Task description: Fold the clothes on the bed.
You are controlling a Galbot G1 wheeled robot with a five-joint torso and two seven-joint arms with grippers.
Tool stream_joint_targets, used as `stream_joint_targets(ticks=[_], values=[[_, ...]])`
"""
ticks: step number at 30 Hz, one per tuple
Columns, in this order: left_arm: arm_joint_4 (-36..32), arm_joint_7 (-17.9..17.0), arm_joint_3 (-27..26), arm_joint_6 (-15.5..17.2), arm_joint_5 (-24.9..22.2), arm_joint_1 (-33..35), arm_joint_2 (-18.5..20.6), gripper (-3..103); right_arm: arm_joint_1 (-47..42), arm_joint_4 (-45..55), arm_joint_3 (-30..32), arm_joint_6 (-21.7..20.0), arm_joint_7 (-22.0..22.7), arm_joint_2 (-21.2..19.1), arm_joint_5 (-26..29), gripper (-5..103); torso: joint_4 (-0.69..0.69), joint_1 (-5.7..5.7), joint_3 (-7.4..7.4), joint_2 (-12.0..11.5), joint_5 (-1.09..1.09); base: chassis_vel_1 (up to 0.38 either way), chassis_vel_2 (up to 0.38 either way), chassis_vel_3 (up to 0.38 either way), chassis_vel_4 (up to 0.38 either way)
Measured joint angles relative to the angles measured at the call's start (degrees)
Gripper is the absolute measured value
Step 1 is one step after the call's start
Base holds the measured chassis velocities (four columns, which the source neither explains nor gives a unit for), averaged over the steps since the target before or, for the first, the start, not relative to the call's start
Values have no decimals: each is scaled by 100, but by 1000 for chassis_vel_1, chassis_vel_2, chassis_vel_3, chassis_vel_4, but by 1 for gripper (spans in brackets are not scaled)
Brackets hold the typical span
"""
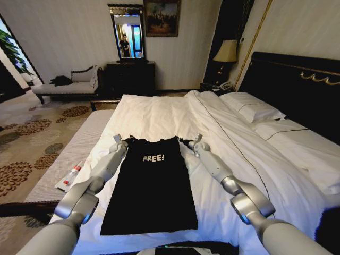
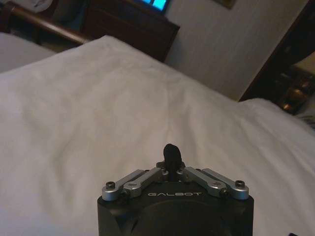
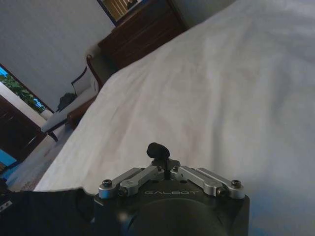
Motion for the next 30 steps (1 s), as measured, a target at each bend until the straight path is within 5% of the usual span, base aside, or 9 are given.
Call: stream_joint_targets(ticks=[19, 30], values=[[508, 174, 46, -90, -15, -508, -296, 1, 440, -356, -369, 305, 129, 48, 2, 1, 1, 1, 0, 0, 0, 0, 0, 0, 0], [-685, 105, -20, -151, -390, 368, 173, 1, -220, 602, -161, 424, 170, -200, -426, 1, 2, 0, 0, 0, -2, 0, 0, 0, 0]])
